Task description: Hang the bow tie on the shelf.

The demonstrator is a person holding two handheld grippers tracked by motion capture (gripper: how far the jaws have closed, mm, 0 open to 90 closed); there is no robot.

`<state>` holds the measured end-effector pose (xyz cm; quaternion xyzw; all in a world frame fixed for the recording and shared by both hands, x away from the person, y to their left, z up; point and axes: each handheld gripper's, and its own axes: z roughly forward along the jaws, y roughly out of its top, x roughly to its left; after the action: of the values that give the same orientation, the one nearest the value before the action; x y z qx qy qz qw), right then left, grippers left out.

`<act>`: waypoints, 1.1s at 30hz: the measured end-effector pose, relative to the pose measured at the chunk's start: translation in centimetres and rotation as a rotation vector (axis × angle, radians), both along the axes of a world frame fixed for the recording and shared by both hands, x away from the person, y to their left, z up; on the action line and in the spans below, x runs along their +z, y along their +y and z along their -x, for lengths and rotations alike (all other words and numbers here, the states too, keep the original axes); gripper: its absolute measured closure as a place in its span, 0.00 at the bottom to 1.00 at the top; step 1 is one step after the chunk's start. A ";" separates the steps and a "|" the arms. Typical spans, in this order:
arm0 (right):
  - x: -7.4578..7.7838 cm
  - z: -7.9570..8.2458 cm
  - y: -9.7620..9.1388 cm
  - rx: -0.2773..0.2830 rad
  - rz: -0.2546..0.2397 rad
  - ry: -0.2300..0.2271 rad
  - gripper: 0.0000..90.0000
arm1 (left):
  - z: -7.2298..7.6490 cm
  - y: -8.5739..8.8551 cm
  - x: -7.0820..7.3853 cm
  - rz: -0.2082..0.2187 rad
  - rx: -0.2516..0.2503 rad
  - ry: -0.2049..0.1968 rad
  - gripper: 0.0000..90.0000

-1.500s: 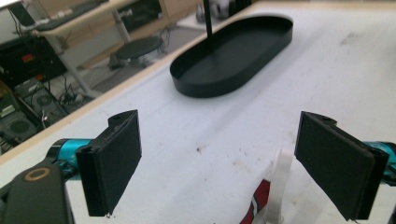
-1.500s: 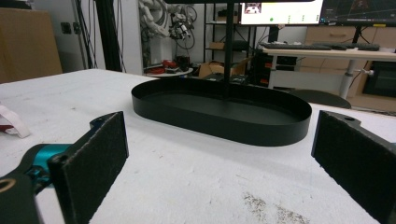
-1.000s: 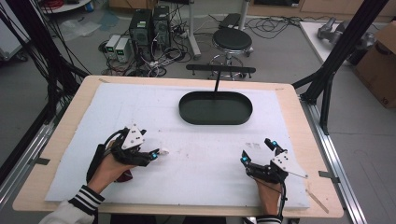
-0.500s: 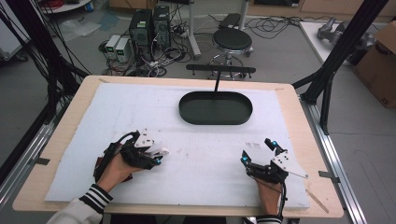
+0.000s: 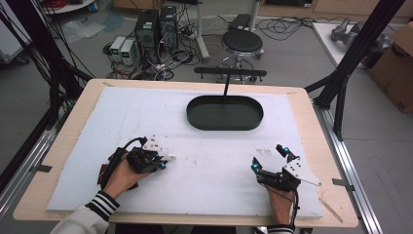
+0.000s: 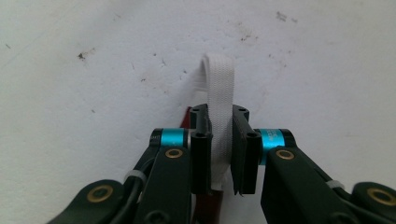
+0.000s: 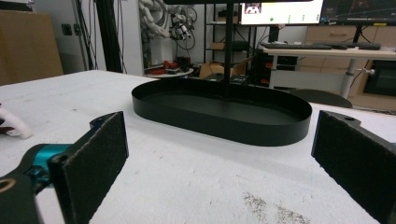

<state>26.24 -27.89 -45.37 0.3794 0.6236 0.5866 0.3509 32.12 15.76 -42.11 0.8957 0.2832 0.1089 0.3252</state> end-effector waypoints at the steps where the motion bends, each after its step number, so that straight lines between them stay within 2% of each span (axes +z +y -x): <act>1: 0.0 0.0 0.0 0.000 -0.001 0.001 0.03 | 0.0 0.0 0.0 0.007 0.001 0.002 0.89; 5: 0.0 0.0 0.0 0.000 -0.007 0.001 0.03 | 0.1 0.0 0.4 0.001 0.015 -0.019 0.89; 14: 0.0 0.0 0.0 0.000 -0.005 0.002 0.03 | 0.3 0.3 1.8 0.050 0.016 -0.062 0.89; 16: 0.0 0.0 0.0 0.001 -0.006 0.003 0.03 | 0.4 0.3 2.4 0.067 0.015 -0.089 0.89; 17: 0.0 0.0 0.0 0.000 -0.006 0.001 0.03 | 0.4 0.3 2.4 0.067 0.015 -0.089 0.89; 19: 0.0 0.0 0.0 0.002 -0.006 0.003 0.03 | 0.5 0.3 3.2 0.104 0.011 -0.136 0.89; 20: 0.0 0.0 0.0 0.000 -0.006 0.001 0.03 | 0.5 0.3 3.2 0.104 0.011 -0.136 0.89; 23: 0.0 0.0 0.0 0.001 -0.008 0.001 0.03 | 0.4 0.4 4.4 0.159 0.012 -0.179 0.89; 24: 0.0 0.0 0.0 0.001 -0.007 0.001 0.03 | 0.3 0.4 5.2 0.185 0.012 -0.197 0.89; 26: 0.0 0.0 0.0 0.001 -0.007 0.003 0.03 | 0.2 0.4 5.6 0.190 0.014 -0.210 0.89; 31: 0.0 0.0 0.0 0.002 -0.006 0.001 0.03 | -0.3 0.1 7.9 0.193 0.005 -0.259 0.89; 33: 0.0 0.0 0.0 0.002 -0.007 0.002 0.03 | -0.5 -0.2 8.8 0.214 0.003 -0.278 0.89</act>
<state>26.25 -27.89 -45.36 0.3806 0.6221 0.5889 0.3484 32.63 15.60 -33.32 0.8319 0.2469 0.2013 0.4544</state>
